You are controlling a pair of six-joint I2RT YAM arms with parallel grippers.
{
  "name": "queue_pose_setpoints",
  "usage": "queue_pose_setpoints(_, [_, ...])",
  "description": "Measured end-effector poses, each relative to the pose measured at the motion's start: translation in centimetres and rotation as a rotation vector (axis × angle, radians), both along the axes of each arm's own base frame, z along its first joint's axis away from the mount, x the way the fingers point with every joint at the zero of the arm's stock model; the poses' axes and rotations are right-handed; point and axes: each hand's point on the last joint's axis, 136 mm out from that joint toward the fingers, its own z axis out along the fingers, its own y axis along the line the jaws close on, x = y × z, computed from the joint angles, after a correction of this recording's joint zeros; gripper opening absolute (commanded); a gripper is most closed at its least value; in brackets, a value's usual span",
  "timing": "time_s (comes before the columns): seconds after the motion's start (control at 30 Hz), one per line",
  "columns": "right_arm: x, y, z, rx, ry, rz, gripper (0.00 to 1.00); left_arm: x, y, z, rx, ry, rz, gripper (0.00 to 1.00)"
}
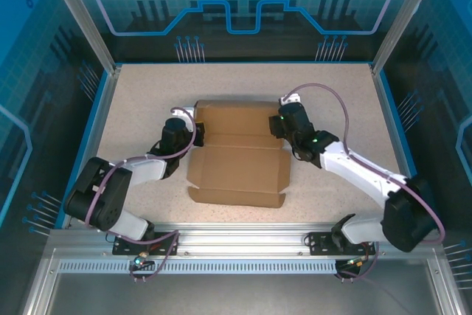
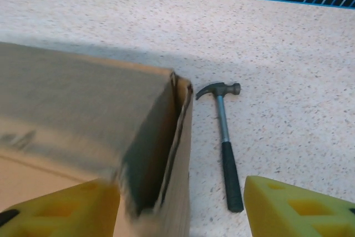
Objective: Fold the paper box
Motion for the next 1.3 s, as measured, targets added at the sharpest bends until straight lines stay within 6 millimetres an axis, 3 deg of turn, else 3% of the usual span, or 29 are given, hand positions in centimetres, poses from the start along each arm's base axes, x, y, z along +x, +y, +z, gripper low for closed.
queue_pose_setpoints(0.3, [-4.0,0.7,5.7,0.078,-0.061,0.195,0.72,-0.3,0.5,1.5,0.022,0.066,0.021,0.00])
queue_pose_setpoints(0.43, [-3.4,0.5,8.5,0.101,-0.088,0.221,0.73,0.2,0.9,3.9,0.036,0.110,0.034,0.00])
queue_pose_setpoints(0.6, [-0.9,0.4,10.6,0.137,-0.079,0.236,0.74,0.2,2.0,5.7,0.057,0.197,0.044,0.00])
queue_pose_setpoints(0.83, [1.6,1.6,10.5,0.192,-0.023,0.293,0.74,-0.4,3.8,6.6,0.132,0.338,0.013,0.00])
queue_pose_setpoints(1.07, [3.0,3.6,9.1,0.212,0.042,0.357,0.74,0.1,5.9,6.0,0.176,0.461,-0.018,0.00])
queue_pose_setpoints(1.3, [5.2,6.0,6.9,0.157,0.087,0.481,0.77,0.4,5.6,4.3,0.244,0.585,-0.116,0.00])
